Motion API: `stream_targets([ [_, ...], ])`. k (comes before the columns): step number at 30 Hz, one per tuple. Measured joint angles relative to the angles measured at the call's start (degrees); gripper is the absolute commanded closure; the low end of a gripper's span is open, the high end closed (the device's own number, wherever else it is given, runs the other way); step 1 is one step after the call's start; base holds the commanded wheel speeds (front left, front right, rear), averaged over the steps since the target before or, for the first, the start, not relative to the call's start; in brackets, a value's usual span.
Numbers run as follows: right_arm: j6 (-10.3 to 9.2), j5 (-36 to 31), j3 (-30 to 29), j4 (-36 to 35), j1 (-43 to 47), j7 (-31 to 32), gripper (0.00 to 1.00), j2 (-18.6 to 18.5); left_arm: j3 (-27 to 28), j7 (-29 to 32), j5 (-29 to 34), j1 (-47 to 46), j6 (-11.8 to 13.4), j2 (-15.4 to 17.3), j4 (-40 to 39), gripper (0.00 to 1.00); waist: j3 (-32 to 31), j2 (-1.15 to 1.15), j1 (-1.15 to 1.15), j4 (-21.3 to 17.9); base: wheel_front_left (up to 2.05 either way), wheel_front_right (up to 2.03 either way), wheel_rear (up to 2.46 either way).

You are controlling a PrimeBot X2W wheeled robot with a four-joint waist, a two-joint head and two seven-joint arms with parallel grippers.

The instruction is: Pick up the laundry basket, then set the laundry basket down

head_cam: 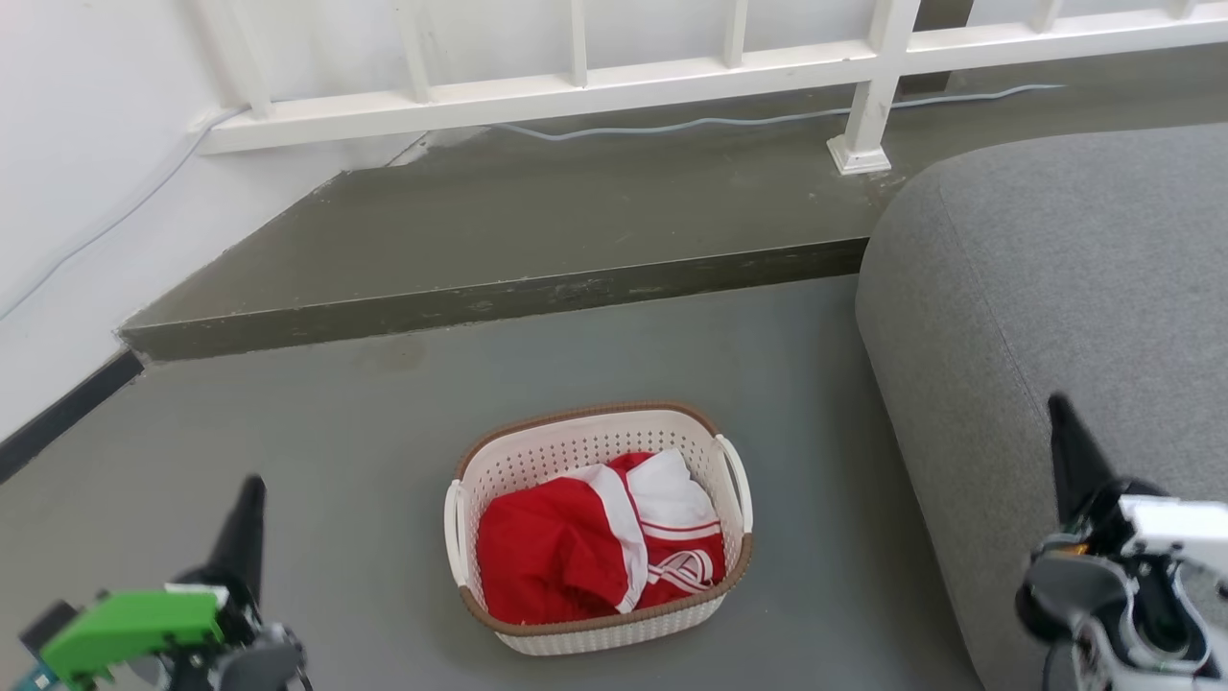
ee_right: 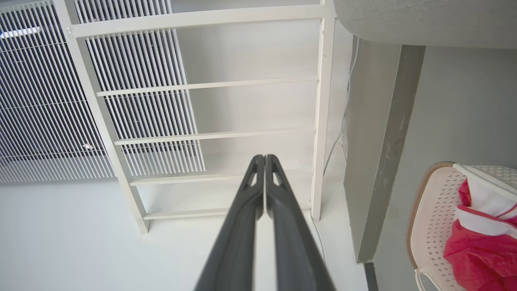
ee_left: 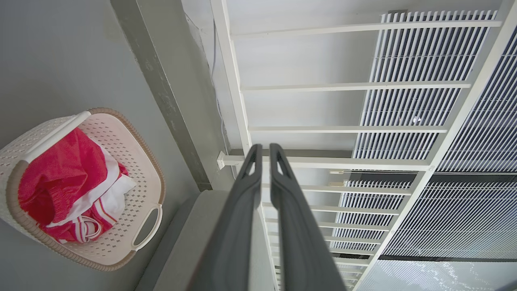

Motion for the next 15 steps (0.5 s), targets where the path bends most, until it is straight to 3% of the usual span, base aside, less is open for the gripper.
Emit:
stream_targets([
  [1, 0.0, 0.0, 0.0, 0.7, 0.5, 0.0, 0.0, 0.3, -0.1, 0.0, 0.0, 0.4, 0.0, -0.3, 0.6, 0.0, 0.0, 0.0, 0.0, 0.0, 0.0, 0.0, 0.0],
  [15, -0.03, -0.6, 0.1, 0.8, 2.2, -1.0, 0.0, 1.0, -0.9, -0.4, 0.0, 1.7, 0.0, -0.9, 0.5, 0.0, 0.0, 0.0, 0.0, 0.0, 0.0, 0.0, 0.0],
])
